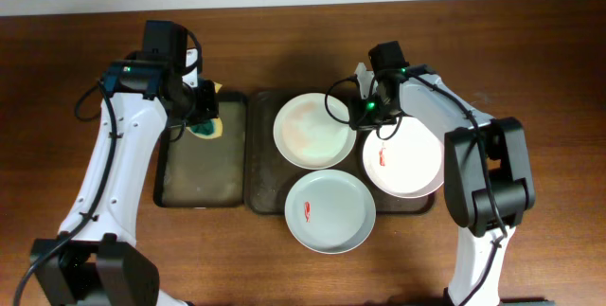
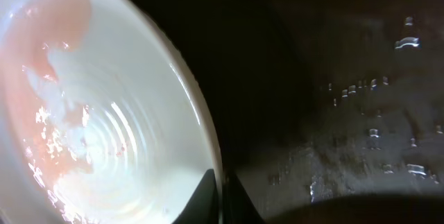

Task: Clean dirty plates on tray and stack at the side

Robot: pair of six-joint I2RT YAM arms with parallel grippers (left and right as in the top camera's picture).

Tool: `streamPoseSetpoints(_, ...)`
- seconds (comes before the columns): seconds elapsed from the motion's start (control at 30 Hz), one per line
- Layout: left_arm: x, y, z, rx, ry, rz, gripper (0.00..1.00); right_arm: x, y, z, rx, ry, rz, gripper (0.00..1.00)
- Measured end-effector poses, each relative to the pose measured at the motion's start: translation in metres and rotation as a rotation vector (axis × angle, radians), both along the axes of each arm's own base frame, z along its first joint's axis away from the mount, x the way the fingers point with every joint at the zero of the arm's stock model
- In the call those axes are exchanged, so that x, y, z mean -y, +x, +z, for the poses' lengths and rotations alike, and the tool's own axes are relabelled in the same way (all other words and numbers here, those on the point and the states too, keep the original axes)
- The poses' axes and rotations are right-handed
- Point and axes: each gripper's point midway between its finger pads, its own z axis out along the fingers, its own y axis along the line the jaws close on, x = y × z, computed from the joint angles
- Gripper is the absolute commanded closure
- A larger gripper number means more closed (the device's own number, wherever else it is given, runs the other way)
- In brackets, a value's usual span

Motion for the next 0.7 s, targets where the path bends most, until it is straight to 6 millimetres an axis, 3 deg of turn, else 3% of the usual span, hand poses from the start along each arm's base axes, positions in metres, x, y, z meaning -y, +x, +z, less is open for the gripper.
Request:
streamPoseSetpoints(0.1, 0.0, -0.001, 0.0, -0.003, 0.0, -0.001, 1.0, 0.008, 0.016, 0.034, 0.035, -0.064, -0.004, 0.96)
streamPoseSetpoints(0.13, 0.0, -0.001, 0.0, -0.003, 0.0, 0.0, 1.0, 0.012, 0.027, 0.06, 0.087, -0.106, -0.005, 0.96)
streamPoseSetpoints(0.27, -0.007, 0.0, 0.0, 0.001, 0.038, 0.013, 1.0, 0.014, 0.043, 0.125, 0.257, -0.223, -0.006, 0.96)
streamPoseSetpoints(0.37, -0.012, 0.001, -0.001, 0.004, 0.065, 0.022, 1.0, 0.001, 0.04, 0.138, 0.332, -0.37, 0.024, 0.96)
streamPoseSetpoints(0.47, -0.013, 0.001, -0.001, 0.004, 0.074, 0.025, 1.0, -0.027, 0.032, 0.15, 0.455, -0.593, 0.079, 0.96)
streamPoseSetpoints(0.6, -0.014, 0.001, -0.001, 0.004, 0.075, 0.026, 1.0, -0.066, 0.012, 0.189, 0.701, -0.908, 0.097, 0.96)
streamPoseSetpoints(0.7, -0.014, 0.001, -0.001, 0.004, 0.077, 0.027, 1.0, -0.077, 0.003, 0.212, 0.82, -1.035, 0.057, 0.96)
